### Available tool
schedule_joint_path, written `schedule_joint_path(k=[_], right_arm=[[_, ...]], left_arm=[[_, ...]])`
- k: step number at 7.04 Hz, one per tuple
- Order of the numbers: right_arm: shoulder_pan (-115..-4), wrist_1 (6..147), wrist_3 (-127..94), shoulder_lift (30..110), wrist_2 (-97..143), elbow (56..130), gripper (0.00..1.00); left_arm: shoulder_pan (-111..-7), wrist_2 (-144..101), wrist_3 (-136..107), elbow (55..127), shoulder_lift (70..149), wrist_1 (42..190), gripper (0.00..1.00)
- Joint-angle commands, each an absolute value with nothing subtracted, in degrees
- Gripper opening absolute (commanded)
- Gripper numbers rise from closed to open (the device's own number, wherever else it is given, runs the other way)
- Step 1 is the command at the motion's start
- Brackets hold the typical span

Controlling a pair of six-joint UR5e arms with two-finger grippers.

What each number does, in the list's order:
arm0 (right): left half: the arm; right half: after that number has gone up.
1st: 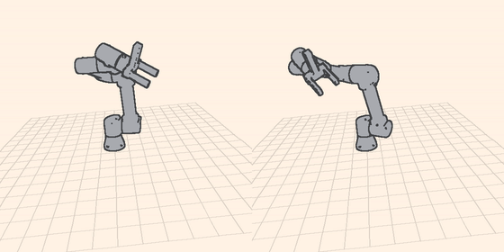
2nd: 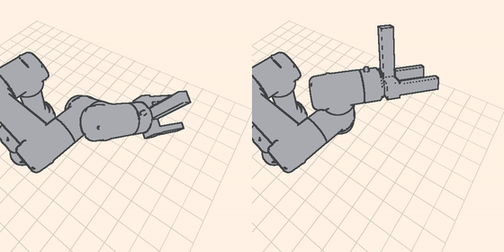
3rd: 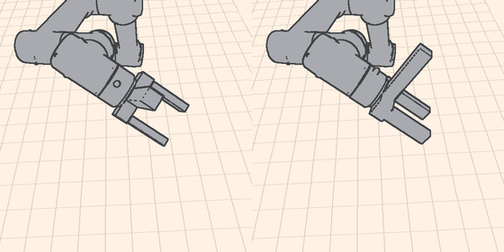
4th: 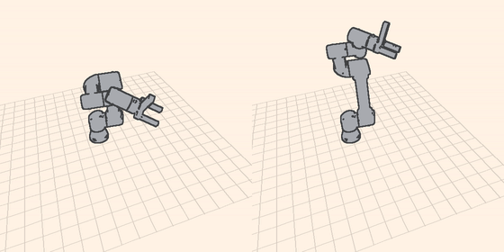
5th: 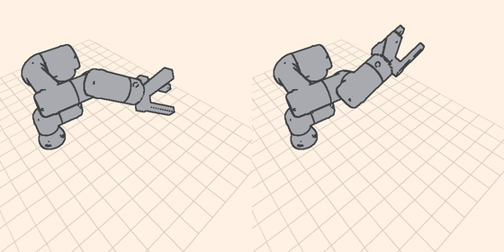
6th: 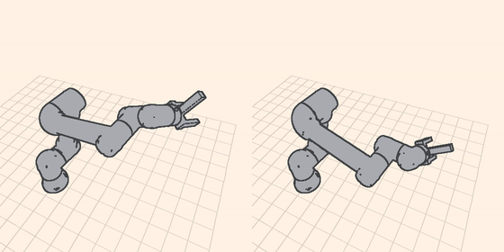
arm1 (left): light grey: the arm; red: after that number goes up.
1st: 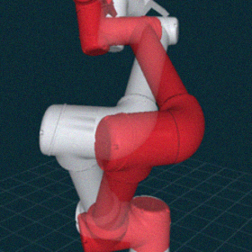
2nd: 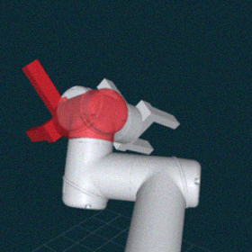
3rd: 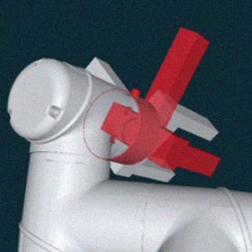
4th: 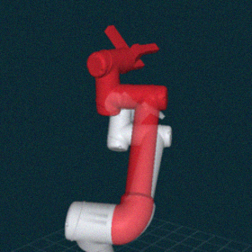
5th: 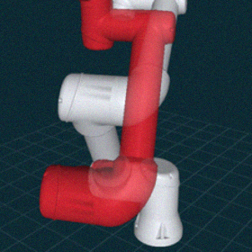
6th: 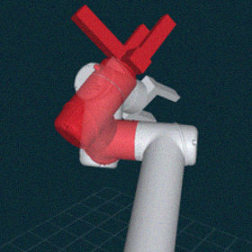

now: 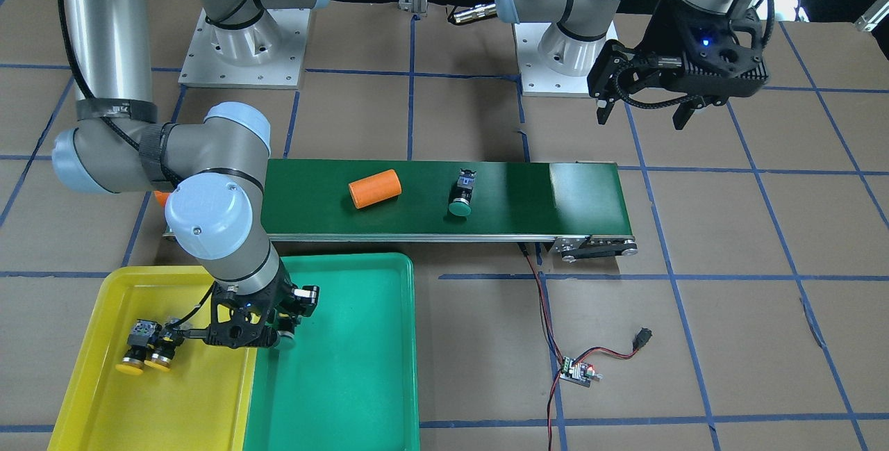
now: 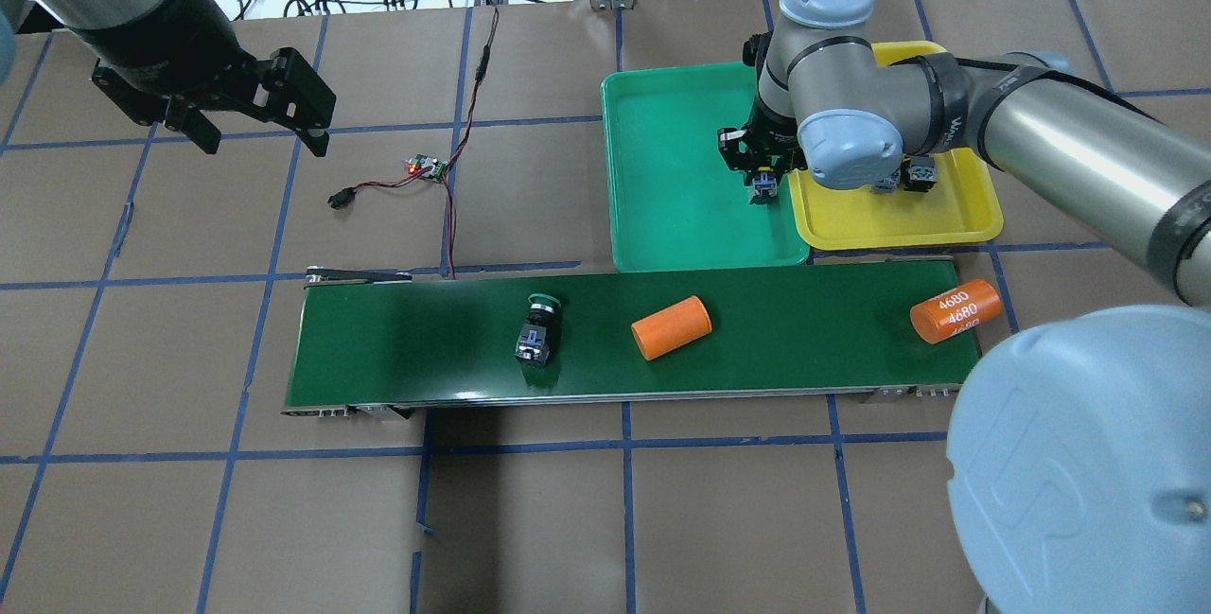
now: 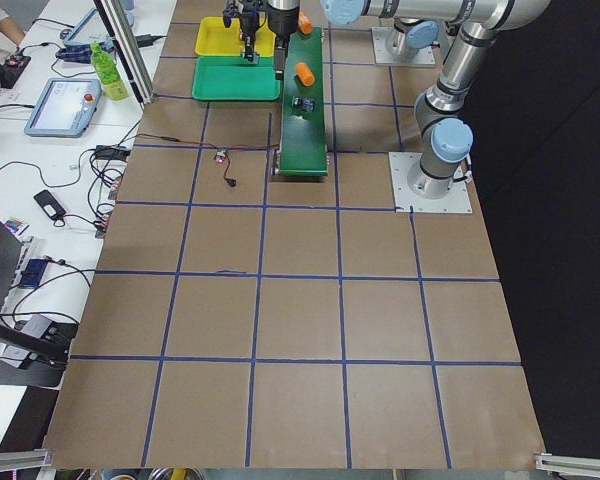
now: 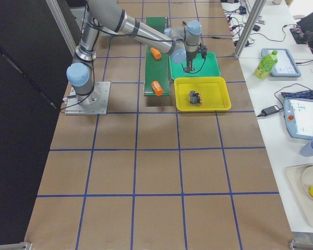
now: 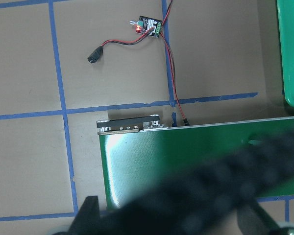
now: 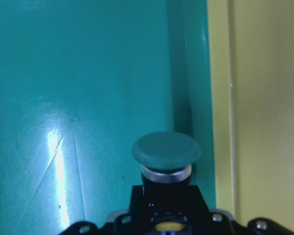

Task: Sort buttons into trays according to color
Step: 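Carry the green button with the right gripper into the green tray and release, then lift the right gripper out of the green tray back over the yellow tray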

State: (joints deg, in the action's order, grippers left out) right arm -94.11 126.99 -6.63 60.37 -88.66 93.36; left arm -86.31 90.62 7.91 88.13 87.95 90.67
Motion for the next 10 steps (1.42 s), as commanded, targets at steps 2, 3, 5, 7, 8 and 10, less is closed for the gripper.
schedule_joint_path(k=[2, 3, 5, 7, 8, 10], right_arm=[[-93.61, 126.83, -6.59, 65.79, -89.47, 93.51, 1.0], [-93.26, 121.17, -5.98, 71.4, -89.47, 93.43, 1.0], [-90.89, 106.08, -5.89, 80.9, -89.39, 93.51, 1.0], [-90.97, 93.32, -5.98, 89.69, -89.38, 93.95, 1.0], [-91.23, 91.6, -6.15, 93.13, -88.69, 93.78, 1.0], [-91.58, 88.07, -6.15, 93.96, -88.51, 94.04, 1.0]], left_arm=[[-86.31, 90.62, 7.91, 88.15, 87.89, 90.62, 1.0], [-86.31, 90.62, 7.91, 88.15, 87.98, 90.62, 1.0], [-86.31, 90.35, 7.91, 88.15, 87.98, 90.53, 1.0], [-86.31, 90.35, 7.91, 88.07, 88.07, 90.44, 1.0], [-86.31, 90.35, 7.91, 88.07, 87.98, 90.44, 1.0], [-86.31, 90.35, 7.91, 88.07, 87.98, 90.44, 1.0]])
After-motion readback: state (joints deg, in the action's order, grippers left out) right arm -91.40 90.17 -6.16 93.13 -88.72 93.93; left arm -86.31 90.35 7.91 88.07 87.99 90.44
